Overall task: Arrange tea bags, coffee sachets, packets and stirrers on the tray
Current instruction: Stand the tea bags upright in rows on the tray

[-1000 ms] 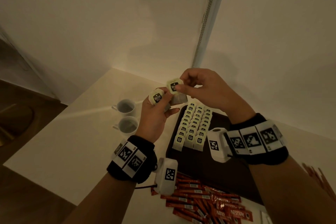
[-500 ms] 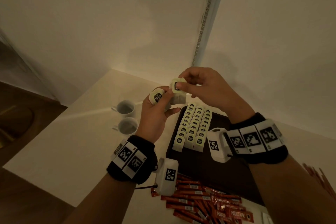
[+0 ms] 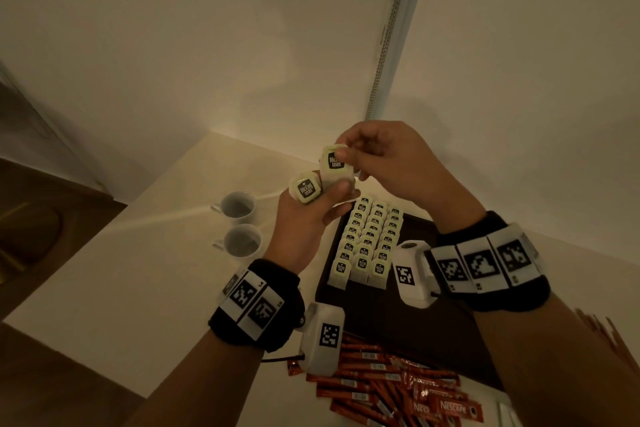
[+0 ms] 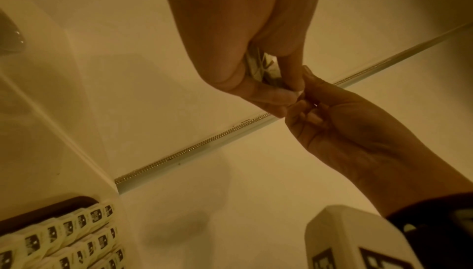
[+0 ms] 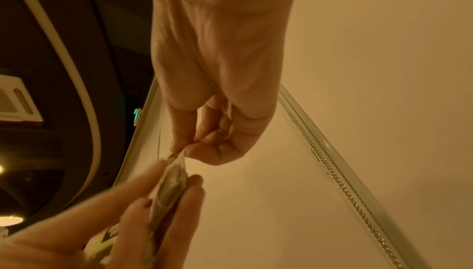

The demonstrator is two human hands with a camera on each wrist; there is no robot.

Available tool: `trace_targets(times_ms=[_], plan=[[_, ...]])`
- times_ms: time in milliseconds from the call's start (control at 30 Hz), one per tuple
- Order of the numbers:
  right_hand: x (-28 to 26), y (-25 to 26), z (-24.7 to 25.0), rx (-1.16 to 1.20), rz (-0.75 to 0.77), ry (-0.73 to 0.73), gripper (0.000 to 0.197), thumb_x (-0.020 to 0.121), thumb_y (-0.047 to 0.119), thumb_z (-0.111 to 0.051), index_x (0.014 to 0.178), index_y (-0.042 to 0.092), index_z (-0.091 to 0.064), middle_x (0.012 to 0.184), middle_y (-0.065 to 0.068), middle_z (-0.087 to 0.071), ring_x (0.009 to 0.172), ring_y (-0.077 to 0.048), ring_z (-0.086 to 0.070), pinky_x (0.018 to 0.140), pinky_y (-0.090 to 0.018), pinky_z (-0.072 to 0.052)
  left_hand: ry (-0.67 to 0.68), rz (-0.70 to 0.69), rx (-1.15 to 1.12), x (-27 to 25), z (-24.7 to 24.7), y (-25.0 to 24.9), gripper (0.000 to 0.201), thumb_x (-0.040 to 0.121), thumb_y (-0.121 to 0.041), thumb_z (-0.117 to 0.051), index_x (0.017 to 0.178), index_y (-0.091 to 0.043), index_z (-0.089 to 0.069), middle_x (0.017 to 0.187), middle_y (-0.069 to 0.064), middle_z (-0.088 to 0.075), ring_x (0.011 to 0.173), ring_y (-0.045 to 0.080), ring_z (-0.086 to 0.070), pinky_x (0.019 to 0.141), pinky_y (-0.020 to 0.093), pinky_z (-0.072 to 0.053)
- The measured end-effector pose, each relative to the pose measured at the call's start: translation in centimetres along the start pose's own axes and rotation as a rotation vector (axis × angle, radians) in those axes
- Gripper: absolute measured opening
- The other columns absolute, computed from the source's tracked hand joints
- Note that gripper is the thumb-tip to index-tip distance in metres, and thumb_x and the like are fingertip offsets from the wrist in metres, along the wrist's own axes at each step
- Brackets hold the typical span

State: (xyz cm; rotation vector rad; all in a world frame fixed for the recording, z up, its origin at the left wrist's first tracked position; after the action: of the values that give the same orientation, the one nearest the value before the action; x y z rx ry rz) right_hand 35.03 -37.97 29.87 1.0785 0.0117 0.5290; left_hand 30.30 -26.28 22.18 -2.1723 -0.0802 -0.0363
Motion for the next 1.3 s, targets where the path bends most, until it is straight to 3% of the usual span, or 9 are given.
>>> trace_targets(times_ms=[200,300,400,533,600,700,767,967,1300], plan=[[-0.3,-0.4,-0.1,-0.043,-0.033,-0.031,0.01,0.089,0.022,-0.062,0.081,0.018,-0.059,0.072,-0.001,-0.063,0.06,-0.008,-0.059,0.057,-0.026,-0.054,-0.036,0.007,-0.002,-0.1,0.5,0.3,0.014,0.077,-0.012,-0.063,0.091,-0.009,-0.064,0.079,0.001,-0.073,0.075,0.014,-0.071,0.062,0.018,-0.052],[-0.5,-0.7,0.0,-0.059,-0.009,-0.037,0.001,0.088,0.018,-0.065,0.087,0.018,-0.064,0.078,-0.006,-0.064,0.061,-0.005,-0.057,0.053,-0.02,-0.05,-0.052,0.028,0.045,-0.1,0.7,0.5,0.01,0.081,-0.009,-0.064,0.091,-0.01,-0.065,0.08,0.002,-0.073,0.074,0.014,-0.07,0.06,0.019,-0.052],[-0.7,-1.1,0.2,-0.056,-0.014,-0.06,0.002,0.087,0.019,-0.065,0.086,0.018,-0.067,0.072,0.005,-0.065,0.059,-0.004,-0.056,0.052,-0.017,-0.047,-0.036,0.065,0.057,-0.2,0.9,1.0,0.025,0.076,-0.02,-0.065,0.099,-0.013,-0.063,0.086,0.001,-0.073,0.078,0.014,-0.07,0.063,0.02,-0.053],[-1.9,-3.9,0.9,-0.132,-0.088,-0.081,0.006,0.084,0.022,-0.068,0.09,0.021,-0.071,0.077,0.009,-0.066,0.065,0.003,-0.056,0.059,-0.007,-0.043,-0.154,0.215,-0.071,-0.2,2.5,1.8,0.033,0.094,-0.038,-0.047,0.107,-0.012,-0.061,0.097,0.008,-0.072,0.083,0.019,-0.07,0.064,0.023,-0.055],[-3.1,-6.7,0.5,-0.22,-0.188,-0.012,0.012,0.086,0.02,-0.065,0.097,0.019,-0.07,0.084,0.013,-0.065,0.072,0.008,-0.056,0.068,-0.005,-0.042,-0.207,0.284,-0.159,-0.2,3.8,2.0,0.049,0.096,-0.051,-0.036,0.106,-0.01,-0.062,0.098,0.012,-0.072,0.084,0.023,-0.071,0.062,0.024,-0.056],[-5.5,-11.9,-1.3,-0.301,-0.401,0.145,0.02,0.091,0.019,-0.059,0.109,0.017,-0.066,0.105,0.002,-0.065,0.083,-0.006,-0.059,0.075,-0.018,-0.05,-0.223,0.294,-0.201,0.0,5.1,1.9,0.063,0.096,-0.057,-0.025,0.108,-0.008,-0.062,0.099,0.014,-0.072,0.087,0.026,-0.071,0.063,0.024,-0.057],[-7.0,-15.0,-2.7,-0.332,-0.493,0.236,0.023,0.093,0.017,-0.055,0.114,0.013,-0.064,0.11,-0.004,-0.064,0.082,-0.009,-0.058,0.071,-0.016,-0.049,-0.217,0.288,-0.197,0.2,5.5,1.8,0.065,0.096,-0.058,-0.023,0.109,-0.007,-0.062,0.1,0.014,-0.072,0.088,0.026,-0.071,0.064,0.025,-0.058],[-9.6,-21.7,-5.8,-0.336,-0.633,0.354,0.023,0.092,0.016,-0.058,0.113,0.01,-0.063,0.114,-0.006,-0.061,0.099,-0.014,-0.056,0.087,-0.025,-0.048,-0.227,0.294,-0.158,0.5,6.4,2.0,0.065,0.097,-0.057,-0.021,0.107,-0.007,-0.061,0.098,0.014,-0.073,0.087,0.026,-0.071,0.064,0.025,-0.058],[-8.9,-25.2,-7.2,-0.333,-0.638,0.075,0.013,0.085,0.009,-0.065,0.097,0.004,-0.067,0.103,-0.011,-0.066,0.089,-0.012,-0.056,0.076,-0.017,-0.043,-0.235,0.31,-0.144,1.1,7.0,2.6,0.073,0.094,-0.063,-0.013,0.114,-0.009,-0.058,0.099,0.015,-0.073,0.086,0.028,-0.071,0.063,0.026,-0.057]])
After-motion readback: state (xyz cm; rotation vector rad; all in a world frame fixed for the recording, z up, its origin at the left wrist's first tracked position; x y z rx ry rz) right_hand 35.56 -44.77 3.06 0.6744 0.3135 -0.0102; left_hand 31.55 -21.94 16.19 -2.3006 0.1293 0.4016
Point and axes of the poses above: each hand's wrist, its own x-axis towards the middle knuckle, its own z-axis out of the back of the hand, y = z × x, the point moved 2 cm from there along x, towards the middle knuckle
